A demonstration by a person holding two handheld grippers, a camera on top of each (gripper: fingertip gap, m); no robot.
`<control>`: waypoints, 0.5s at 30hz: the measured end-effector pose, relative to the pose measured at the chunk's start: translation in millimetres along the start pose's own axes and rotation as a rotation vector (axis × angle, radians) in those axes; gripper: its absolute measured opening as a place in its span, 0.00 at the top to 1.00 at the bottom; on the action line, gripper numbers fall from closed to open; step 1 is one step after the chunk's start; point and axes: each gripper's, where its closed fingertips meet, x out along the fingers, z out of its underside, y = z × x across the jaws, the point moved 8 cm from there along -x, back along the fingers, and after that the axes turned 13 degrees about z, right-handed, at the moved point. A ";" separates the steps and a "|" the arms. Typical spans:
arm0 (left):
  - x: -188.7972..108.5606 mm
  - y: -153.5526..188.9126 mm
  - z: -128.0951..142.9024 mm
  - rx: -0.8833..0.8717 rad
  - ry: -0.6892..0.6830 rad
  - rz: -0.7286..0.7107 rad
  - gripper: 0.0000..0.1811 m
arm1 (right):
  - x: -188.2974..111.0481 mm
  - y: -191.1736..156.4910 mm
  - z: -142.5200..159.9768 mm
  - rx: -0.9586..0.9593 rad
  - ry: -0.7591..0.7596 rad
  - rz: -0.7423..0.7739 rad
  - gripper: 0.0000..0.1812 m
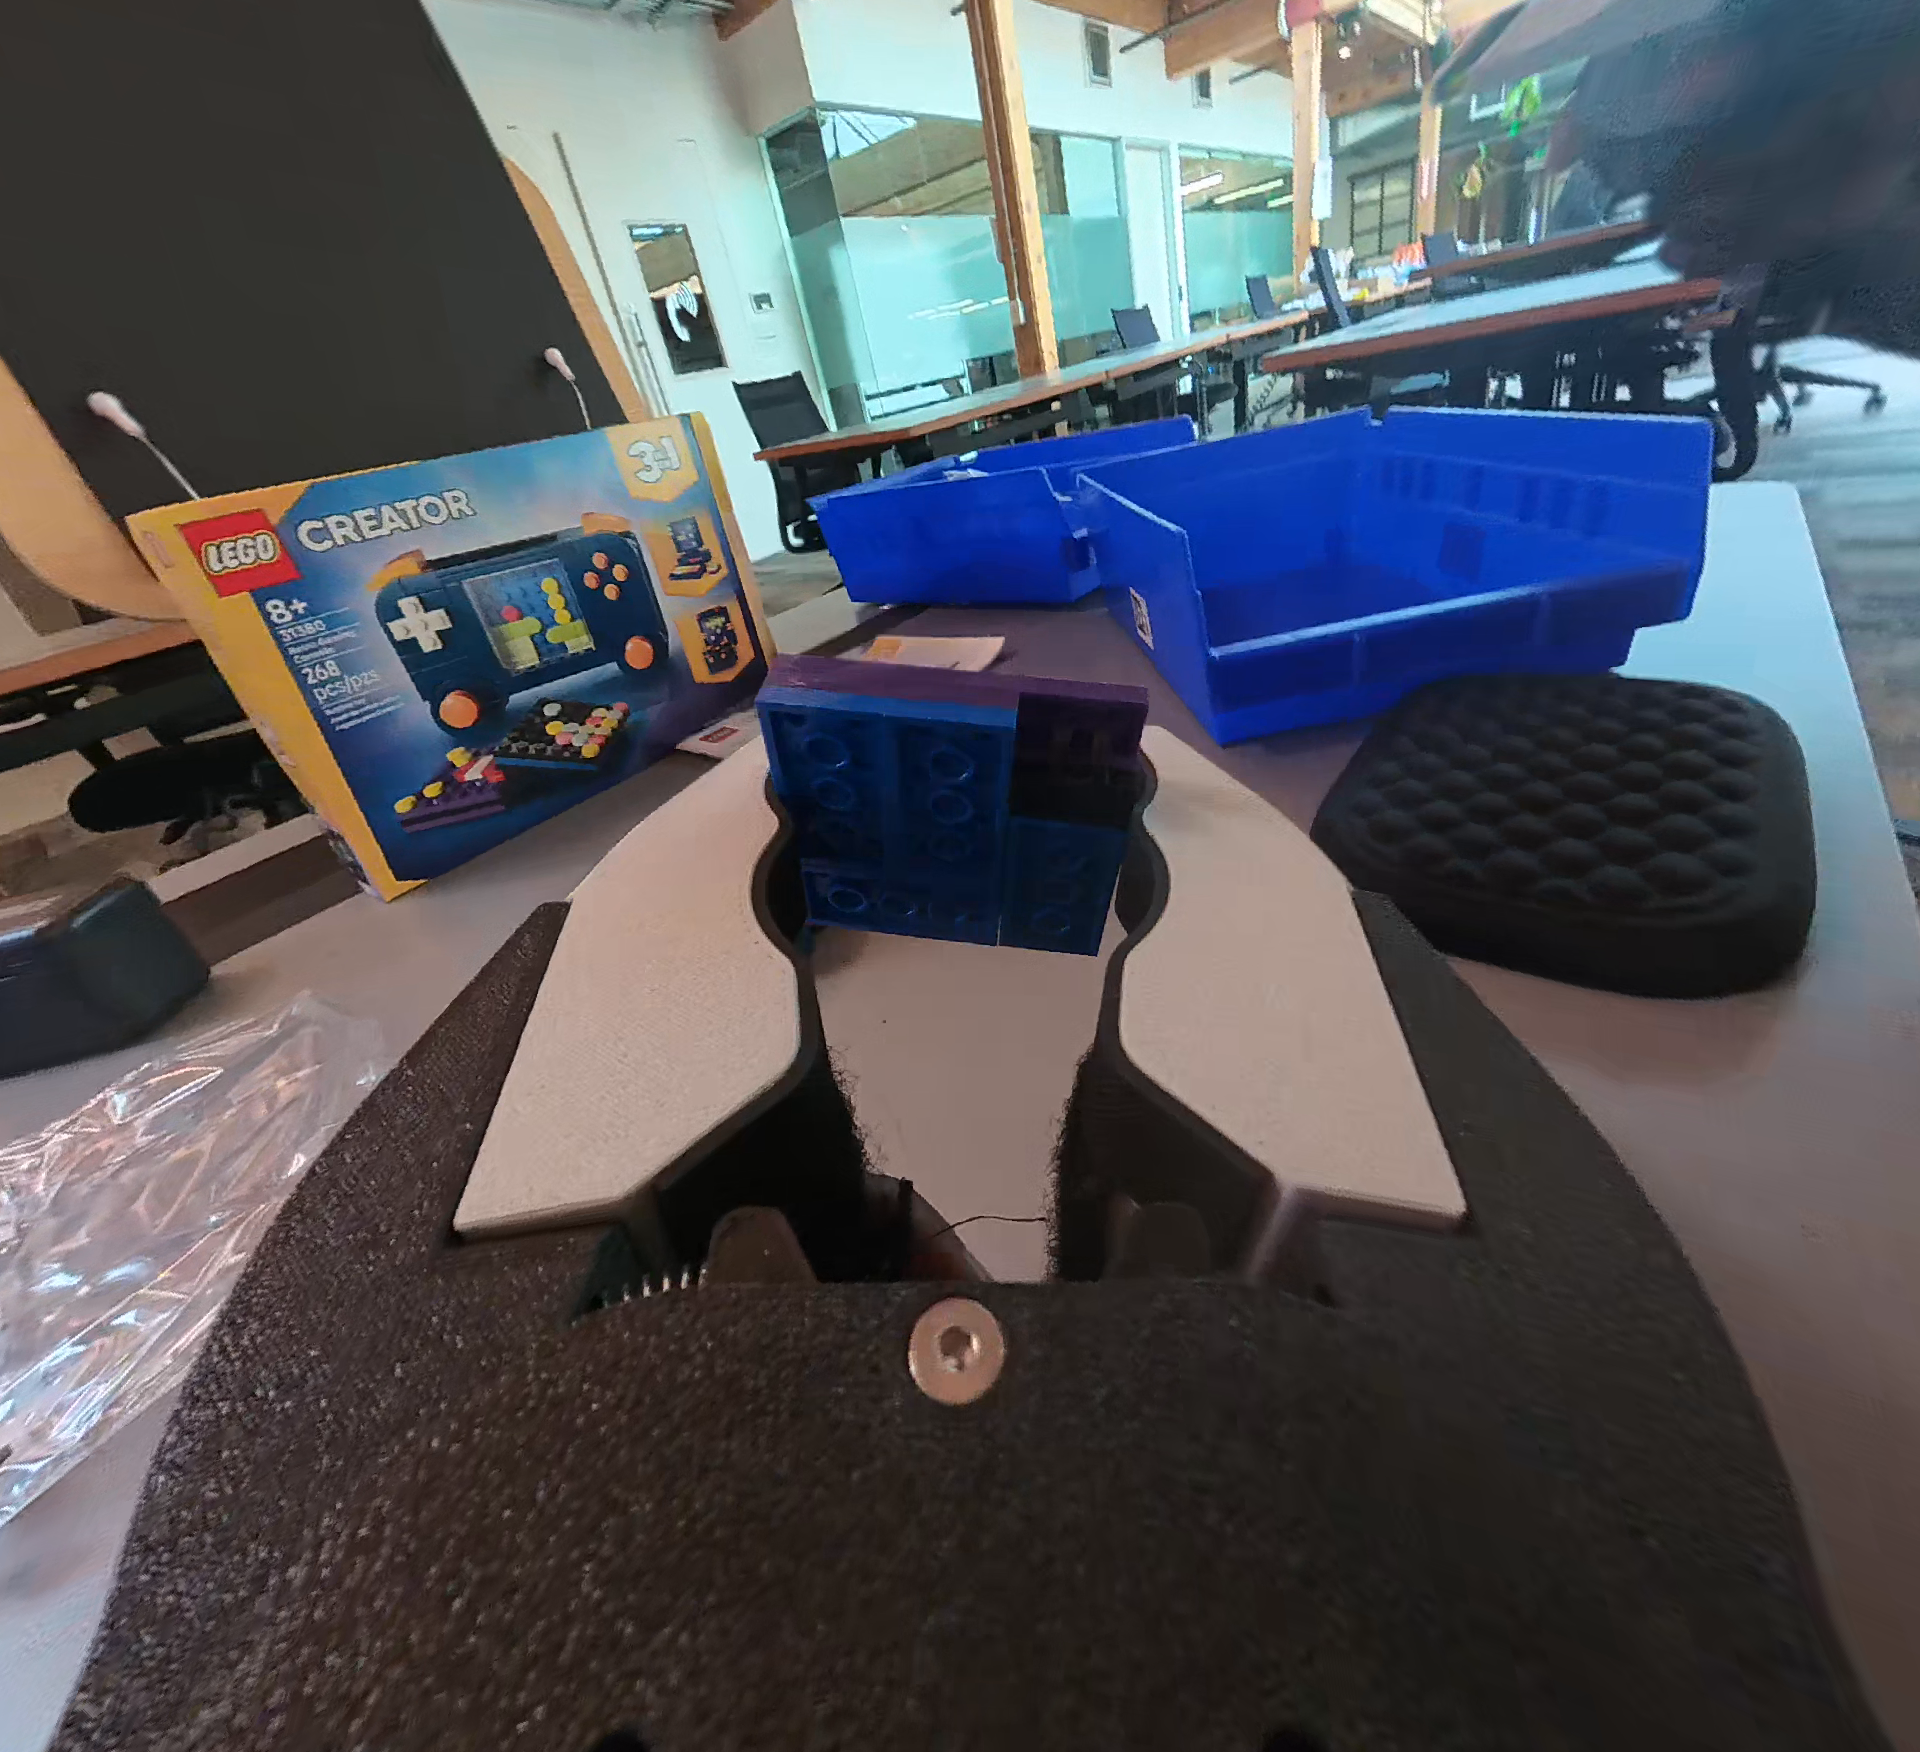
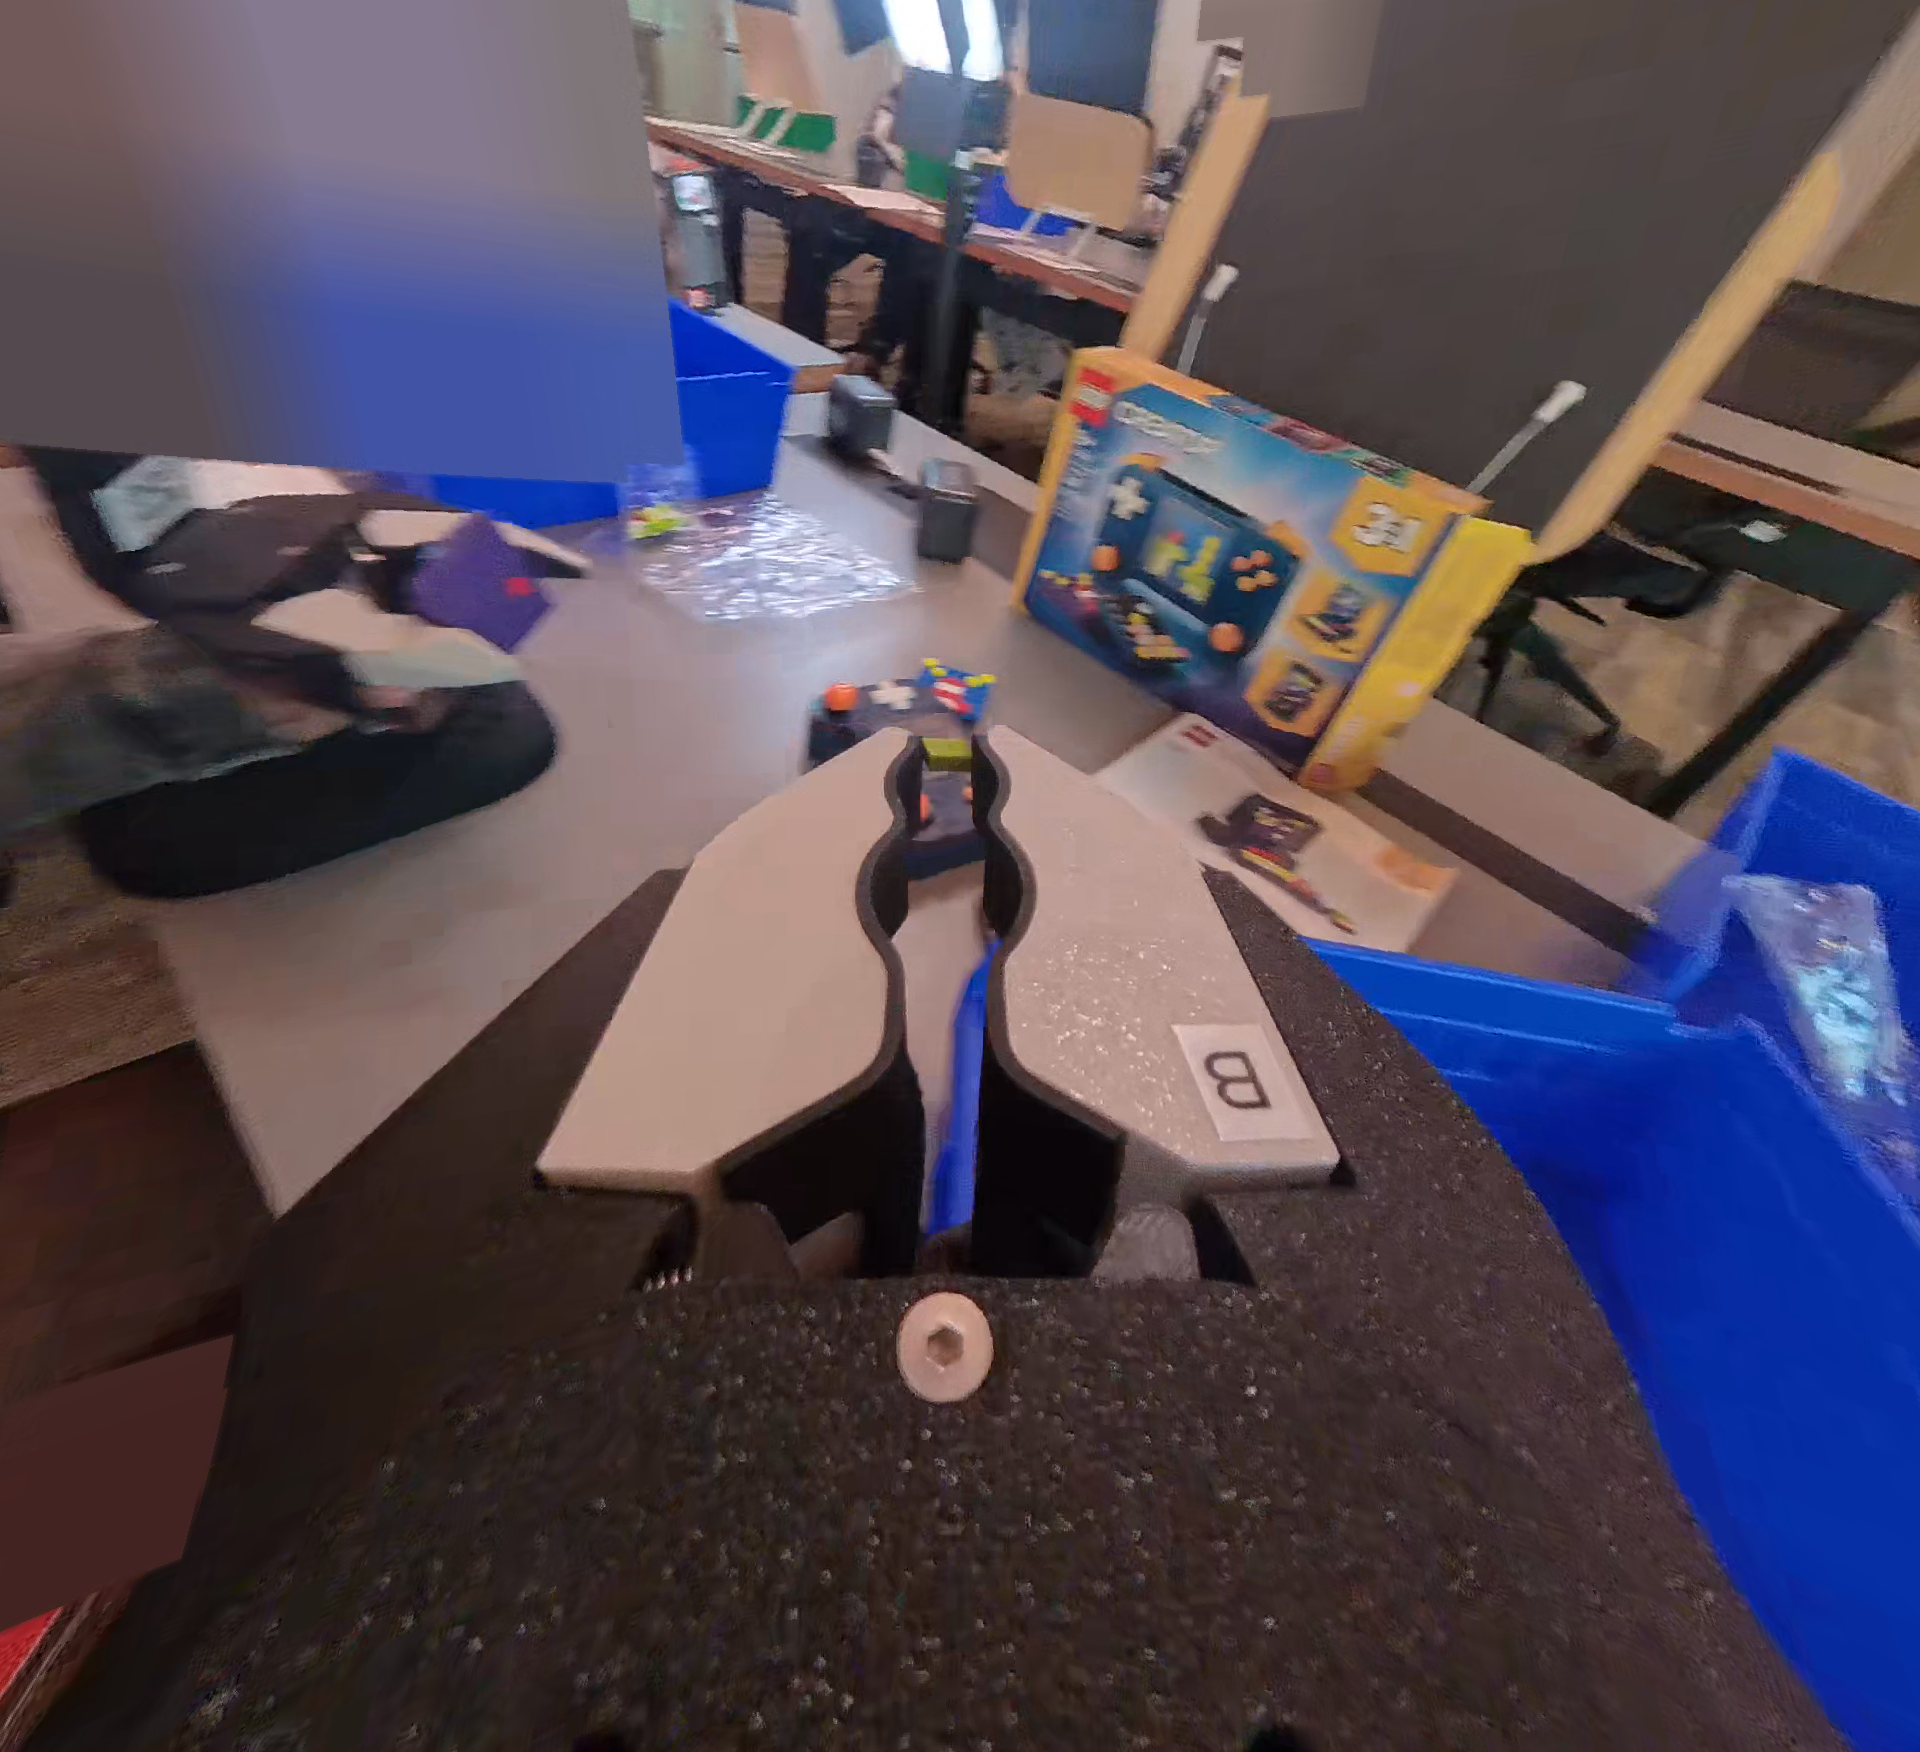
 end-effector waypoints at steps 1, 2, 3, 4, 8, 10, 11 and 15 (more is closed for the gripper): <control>-0.9 -0.4 -0.3 -0.002 0.010 -0.003 0.68 | 4.1 12.7 1.1 0.007 -0.019 0.031 0.95; -1.0 -0.3 -0.3 -0.003 0.013 0.004 0.68 | 7.7 24.3 3.7 0.009 -0.053 0.053 0.95; -0.7 0.1 -0.4 -0.001 0.011 0.010 0.68 | 11.8 33.6 8.6 0.004 -0.117 0.055 0.95; -0.1 1.0 -0.4 0.007 0.007 0.016 0.68 | 17.0 42.3 15.5 0.002 -0.204 0.066 0.95; 4.9 5.9 1.1 0.052 -0.045 0.043 0.68 | 39.3 61.5 51.3 -0.056 -0.615 0.085 0.95; 5.9 6.4 1.5 0.056 -0.057 0.049 0.68 | 46.6 64.3 71.8 -0.091 -0.815 0.071 0.95; 5.9 6.2 1.4 0.054 -0.057 0.049 0.68 | 49.2 64.8 80.9 -0.117 -0.888 0.059 0.95; 5.4 4.3 0.6 0.037 -0.052 0.048 0.68 | 54.0 62.7 98.3 -0.164 -0.993 0.018 0.81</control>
